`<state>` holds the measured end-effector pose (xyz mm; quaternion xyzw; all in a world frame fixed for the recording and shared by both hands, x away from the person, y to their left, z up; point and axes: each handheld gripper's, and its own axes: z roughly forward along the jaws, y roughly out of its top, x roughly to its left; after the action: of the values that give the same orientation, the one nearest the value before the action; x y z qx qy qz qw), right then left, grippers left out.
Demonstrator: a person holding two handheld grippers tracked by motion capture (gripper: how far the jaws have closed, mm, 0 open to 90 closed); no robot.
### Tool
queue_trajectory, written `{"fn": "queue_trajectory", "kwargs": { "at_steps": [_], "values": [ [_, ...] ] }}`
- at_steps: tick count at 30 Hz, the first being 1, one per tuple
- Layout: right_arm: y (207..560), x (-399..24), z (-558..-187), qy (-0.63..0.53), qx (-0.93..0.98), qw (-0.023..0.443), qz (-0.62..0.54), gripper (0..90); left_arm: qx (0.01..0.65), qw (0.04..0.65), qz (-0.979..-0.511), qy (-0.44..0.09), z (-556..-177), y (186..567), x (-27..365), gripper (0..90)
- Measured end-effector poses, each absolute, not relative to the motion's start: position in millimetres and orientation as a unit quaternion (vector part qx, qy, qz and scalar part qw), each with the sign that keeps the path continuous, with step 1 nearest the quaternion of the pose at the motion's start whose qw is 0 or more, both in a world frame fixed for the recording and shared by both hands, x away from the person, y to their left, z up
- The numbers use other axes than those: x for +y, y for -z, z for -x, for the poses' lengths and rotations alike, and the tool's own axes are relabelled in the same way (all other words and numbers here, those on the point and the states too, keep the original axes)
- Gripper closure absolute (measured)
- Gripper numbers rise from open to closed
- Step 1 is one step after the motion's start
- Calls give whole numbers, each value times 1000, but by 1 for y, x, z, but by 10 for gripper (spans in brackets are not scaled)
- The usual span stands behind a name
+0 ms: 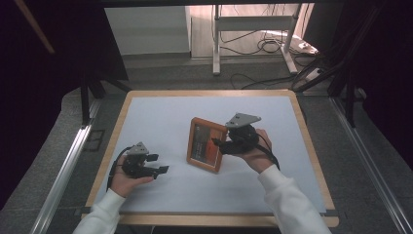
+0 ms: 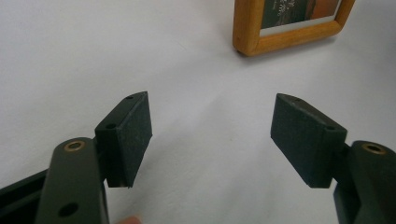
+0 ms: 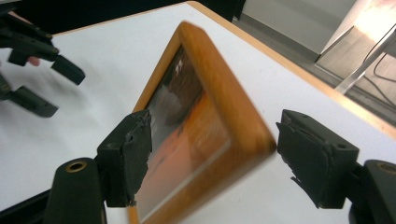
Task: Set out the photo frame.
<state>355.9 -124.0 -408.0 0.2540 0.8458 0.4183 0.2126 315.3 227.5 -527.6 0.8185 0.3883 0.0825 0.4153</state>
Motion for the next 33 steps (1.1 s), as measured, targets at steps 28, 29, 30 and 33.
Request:
{"fn": "queue_trajectory", "kwargs": {
  "at_steps": [28,29,30,33],
  "values": [
    [487,-128,-307,-404,880,113,-222,896,386,413,-821,-85,-314,527,224,290],
    [489,-124,-307,-401,883,110,-217,896,386,413,-820,-85,-314,527,224,290],
    [491,-121,-306,-398,885,109,-214,896,386,414,-820,-85,-314,527,224,290],
    [498,-112,-305,-390,891,106,-208,896,385,413,-821,-85,-314,527,224,290]
  ]
}}
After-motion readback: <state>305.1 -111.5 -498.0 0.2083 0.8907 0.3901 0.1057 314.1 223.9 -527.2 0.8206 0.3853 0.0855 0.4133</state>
